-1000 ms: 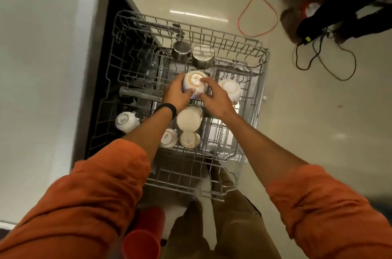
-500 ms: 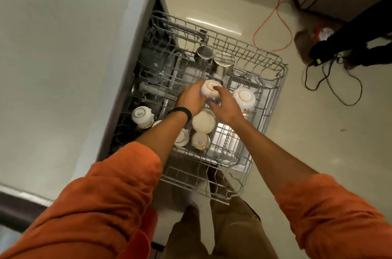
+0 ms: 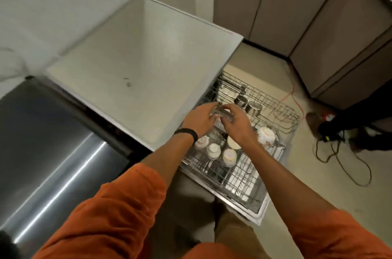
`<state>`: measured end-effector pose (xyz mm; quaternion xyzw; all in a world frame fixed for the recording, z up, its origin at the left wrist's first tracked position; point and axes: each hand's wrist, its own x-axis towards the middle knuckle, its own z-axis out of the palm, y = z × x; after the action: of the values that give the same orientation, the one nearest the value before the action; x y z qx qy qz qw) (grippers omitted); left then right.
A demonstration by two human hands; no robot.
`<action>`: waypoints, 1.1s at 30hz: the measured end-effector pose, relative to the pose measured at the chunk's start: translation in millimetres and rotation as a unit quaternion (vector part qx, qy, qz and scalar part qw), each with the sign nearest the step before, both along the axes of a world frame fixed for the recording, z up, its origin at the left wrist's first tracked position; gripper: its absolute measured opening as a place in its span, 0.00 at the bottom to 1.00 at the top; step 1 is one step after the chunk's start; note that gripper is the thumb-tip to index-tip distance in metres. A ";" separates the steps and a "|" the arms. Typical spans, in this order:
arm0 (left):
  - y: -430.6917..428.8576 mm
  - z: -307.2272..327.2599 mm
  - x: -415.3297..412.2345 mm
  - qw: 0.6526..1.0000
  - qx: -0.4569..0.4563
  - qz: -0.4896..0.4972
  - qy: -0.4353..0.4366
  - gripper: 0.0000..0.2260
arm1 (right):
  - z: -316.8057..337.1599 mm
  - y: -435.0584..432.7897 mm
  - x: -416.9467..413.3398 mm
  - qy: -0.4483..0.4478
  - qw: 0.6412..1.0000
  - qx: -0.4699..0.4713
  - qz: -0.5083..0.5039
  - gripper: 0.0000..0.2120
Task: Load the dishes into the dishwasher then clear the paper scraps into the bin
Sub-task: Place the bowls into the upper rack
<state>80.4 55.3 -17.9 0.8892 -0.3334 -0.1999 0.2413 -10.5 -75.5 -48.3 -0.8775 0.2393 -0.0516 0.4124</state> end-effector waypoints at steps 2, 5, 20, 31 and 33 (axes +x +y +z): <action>38.7 20.5 -2.2 0.999 -0.017 0.025 -0.024 0.21 | 23.6 27.9 9.4 -0.028 0.999 -0.022 0.022 0.17; 105.4 46.2 -6.5 0.995 -0.027 0.073 -0.061 0.21 | 57.2 82.7 25.0 -0.072 0.994 -0.028 0.074 0.16; 427.4 100.9 -25.1 0.894 -0.038 0.415 -0.166 0.20 | 106.7 388.8 118.3 -0.147 0.894 -0.037 0.420 0.17; 611.6 93.5 -9.7 0.778 0.011 0.608 -0.160 0.21 | 102.0 613.2 204.5 -0.112 0.771 -0.078 0.622 0.16; 630.7 87.7 -2.4 0.756 0.009 0.636 -0.153 0.20 | 99.5 644.3 224.9 -0.098 0.747 -0.105 0.649 0.16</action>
<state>78.0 686.0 69.8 0.9173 0.2781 0.1352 0.2510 214.3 568.8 51.1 -0.8490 -0.4369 0.1176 0.2728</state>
